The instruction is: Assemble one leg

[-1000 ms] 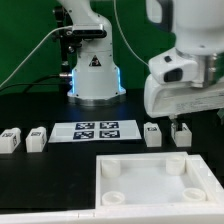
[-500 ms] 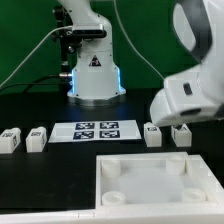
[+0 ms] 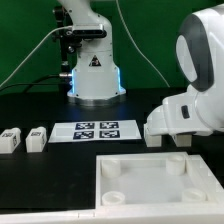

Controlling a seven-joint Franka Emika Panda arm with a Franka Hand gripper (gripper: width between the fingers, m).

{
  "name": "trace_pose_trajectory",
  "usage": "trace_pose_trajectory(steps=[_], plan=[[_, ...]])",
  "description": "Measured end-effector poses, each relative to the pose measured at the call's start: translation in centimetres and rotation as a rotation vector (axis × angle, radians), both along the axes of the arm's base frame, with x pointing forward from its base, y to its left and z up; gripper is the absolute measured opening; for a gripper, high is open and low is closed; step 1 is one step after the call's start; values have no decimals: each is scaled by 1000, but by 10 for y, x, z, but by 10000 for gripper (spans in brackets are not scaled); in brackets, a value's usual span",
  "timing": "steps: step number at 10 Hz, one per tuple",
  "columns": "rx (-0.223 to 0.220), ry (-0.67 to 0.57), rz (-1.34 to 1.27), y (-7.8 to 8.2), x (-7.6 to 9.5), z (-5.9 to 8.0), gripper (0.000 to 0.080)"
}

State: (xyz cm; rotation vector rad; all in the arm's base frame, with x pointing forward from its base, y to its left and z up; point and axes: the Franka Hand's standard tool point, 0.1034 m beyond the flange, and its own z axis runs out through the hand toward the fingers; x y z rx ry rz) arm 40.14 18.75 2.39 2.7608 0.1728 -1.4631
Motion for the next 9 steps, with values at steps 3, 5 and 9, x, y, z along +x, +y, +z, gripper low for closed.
trace_pose_trajectory(steps=[3,5,9], plan=[[17,-25,7,-3,-6,-11,649],[17,-29,6,-4,-7,-13,637],[17,-28,6,-4,-7,-14,288]])
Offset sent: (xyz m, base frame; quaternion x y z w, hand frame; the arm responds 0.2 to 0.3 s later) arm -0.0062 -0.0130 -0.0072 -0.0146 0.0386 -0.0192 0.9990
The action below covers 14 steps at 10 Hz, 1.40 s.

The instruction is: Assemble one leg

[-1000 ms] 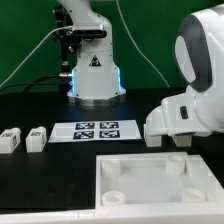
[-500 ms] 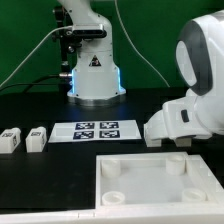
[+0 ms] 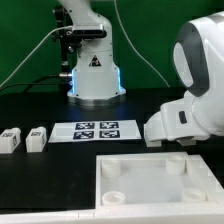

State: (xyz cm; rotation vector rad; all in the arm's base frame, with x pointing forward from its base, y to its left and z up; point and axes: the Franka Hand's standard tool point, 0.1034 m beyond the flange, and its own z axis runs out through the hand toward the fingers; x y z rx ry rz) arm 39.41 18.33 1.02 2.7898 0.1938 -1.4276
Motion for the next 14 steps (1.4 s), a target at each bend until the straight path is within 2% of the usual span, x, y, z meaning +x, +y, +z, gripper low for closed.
trace_pose_trajectory(steps=[8,10,11,12,13,14], plan=[[1,0,-1,-1,2,2,291],[30,1,9,-14,22,34,292],[34,-2,8,-19,27,48,292],[41,-52,5,-21,37,59,292],[70,-176,0,-25,53,72,292],[84,-233,0,-34,59,91,293]])
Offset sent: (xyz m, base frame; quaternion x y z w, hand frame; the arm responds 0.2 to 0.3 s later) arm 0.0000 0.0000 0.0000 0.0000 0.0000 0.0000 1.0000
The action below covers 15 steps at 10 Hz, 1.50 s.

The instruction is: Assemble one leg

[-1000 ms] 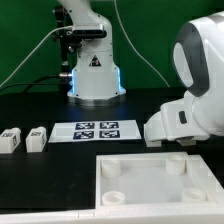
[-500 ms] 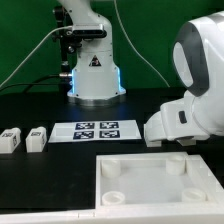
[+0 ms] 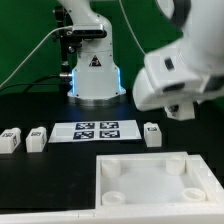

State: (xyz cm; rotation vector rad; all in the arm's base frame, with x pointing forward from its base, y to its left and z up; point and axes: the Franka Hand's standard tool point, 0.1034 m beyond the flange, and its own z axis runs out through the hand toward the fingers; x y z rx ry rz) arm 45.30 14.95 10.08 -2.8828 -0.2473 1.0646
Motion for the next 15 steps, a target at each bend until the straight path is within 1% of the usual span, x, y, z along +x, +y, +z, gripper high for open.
trace_pose_trajectory(steps=[1,2,3,4,5,6,7,8,9,10,11,12,13,14,15], plan=[[10,-121,-24,-7,15,15,293],[16,-229,-38,-11,22,30,293],[19,-298,-43,-14,27,46,293],[37,-446,-57,-12,38,44,293],[48,-564,-65,-13,39,41,293],[60,-678,-73,-14,41,43,293],[70,-767,-81,-16,43,43,293],[108,-862,-14,-30,62,49,293],[125,-1007,3,-54,95,62,293],[125,-1115,0,-66,115,66,293],[122,-1178,0,-70,125,69,293],[102,-1310,15,-77,127,72,293],[91,-1347,12,-81,121,64,293],[95,-1329,13,-80,121,62,293],[94,-1330,12,-80,122,62,293]])
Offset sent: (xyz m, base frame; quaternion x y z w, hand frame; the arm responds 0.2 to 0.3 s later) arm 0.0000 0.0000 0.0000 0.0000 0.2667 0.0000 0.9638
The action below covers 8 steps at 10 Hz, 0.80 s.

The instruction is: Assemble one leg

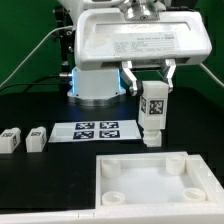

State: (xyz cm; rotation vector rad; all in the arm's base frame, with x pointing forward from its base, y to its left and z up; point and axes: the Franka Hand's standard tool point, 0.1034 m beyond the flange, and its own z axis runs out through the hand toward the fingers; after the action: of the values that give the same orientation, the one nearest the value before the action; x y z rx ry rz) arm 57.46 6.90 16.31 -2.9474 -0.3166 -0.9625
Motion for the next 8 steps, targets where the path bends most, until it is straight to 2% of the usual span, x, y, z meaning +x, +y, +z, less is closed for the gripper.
trace_pose_trajectory(steps=[1,2,3,4,5,7,8], plan=[[9,39,2,4,0,-5,293],[26,88,13,12,13,-7,293],[38,74,12,16,32,-5,293],[48,75,10,18,43,-15,293],[57,70,2,19,49,-25,294],[65,38,-2,28,51,-47,293],[67,43,3,33,51,-51,293]])
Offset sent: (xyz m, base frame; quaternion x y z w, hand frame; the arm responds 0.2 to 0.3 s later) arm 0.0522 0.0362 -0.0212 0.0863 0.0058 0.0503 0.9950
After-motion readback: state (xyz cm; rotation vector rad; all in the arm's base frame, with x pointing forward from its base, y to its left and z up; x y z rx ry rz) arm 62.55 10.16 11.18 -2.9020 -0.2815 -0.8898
